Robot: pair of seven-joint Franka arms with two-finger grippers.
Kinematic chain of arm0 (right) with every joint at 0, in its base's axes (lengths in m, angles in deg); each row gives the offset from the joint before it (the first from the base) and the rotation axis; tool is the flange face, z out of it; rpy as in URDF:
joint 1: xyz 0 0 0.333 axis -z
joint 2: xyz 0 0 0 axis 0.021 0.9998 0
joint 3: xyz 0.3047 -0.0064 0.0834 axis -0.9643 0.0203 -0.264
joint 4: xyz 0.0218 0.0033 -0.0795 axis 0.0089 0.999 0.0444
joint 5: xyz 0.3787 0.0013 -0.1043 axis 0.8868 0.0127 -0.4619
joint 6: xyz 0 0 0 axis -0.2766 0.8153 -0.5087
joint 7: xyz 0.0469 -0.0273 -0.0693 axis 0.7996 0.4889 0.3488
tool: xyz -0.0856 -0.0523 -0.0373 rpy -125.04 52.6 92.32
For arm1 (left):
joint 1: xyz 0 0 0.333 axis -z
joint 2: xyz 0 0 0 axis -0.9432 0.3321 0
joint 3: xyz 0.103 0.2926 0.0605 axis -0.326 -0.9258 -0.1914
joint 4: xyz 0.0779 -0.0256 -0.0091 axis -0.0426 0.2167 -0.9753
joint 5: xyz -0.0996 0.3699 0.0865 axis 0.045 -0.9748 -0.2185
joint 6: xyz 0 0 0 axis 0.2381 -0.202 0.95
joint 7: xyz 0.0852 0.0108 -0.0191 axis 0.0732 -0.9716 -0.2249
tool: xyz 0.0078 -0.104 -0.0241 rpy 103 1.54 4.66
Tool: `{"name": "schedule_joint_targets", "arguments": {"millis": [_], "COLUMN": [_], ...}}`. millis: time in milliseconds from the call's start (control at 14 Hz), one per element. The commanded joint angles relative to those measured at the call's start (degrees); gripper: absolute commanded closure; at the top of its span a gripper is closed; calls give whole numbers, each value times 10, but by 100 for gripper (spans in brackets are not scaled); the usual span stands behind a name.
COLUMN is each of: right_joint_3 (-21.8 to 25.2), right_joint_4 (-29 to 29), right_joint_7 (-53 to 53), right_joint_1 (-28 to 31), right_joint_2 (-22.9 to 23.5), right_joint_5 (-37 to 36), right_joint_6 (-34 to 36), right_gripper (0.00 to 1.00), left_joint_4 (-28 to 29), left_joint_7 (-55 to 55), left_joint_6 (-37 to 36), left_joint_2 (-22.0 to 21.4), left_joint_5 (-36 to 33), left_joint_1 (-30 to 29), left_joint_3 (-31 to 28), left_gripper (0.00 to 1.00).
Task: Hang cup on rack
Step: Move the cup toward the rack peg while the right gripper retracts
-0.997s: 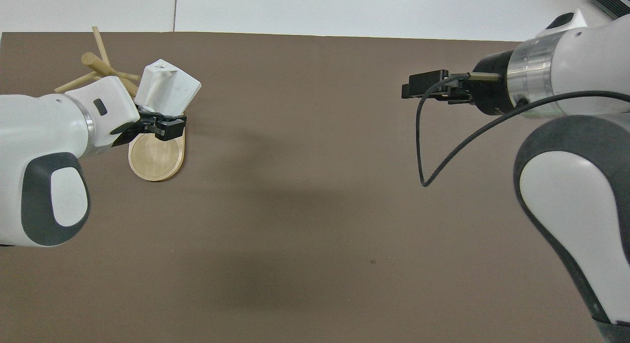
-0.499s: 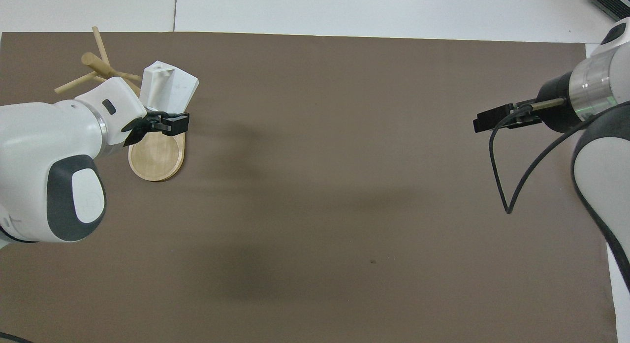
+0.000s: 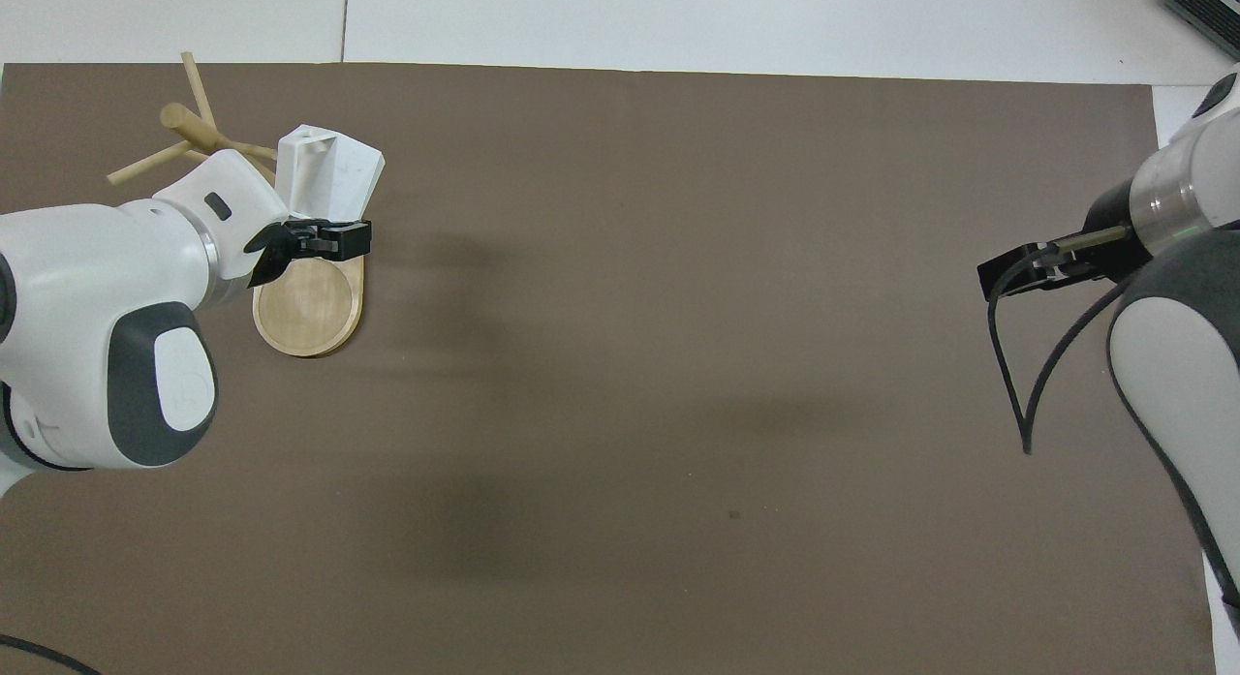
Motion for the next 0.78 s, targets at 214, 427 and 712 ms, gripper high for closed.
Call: {"name": "schedule_joint_targets", "arguments": {"millis": [214, 427, 712], "right_joint_3": [24, 29, 42], "right_joint_4": [18, 17, 17], "right_joint_7": [17, 13, 13], "right_joint_1": [4, 4, 4], "right_joint_2": [-15, -15, -14], "right_joint_5": [-34, -33, -27], "right_joint_6": [-6, -7, -19], "right_gripper": [0, 0, 0], "left_joint_4": [6, 5, 0], "left_joint_7": [-52, -70, -75], "left_joint_6": [13, 10, 8], "left_joint_2": [-2, 0, 9], "left_joint_5": [-6, 9, 55], "left_joint_1": [-11, -18, -31], "left_joint_3": [3, 4, 3], "left_gripper": [100, 100, 100]}}
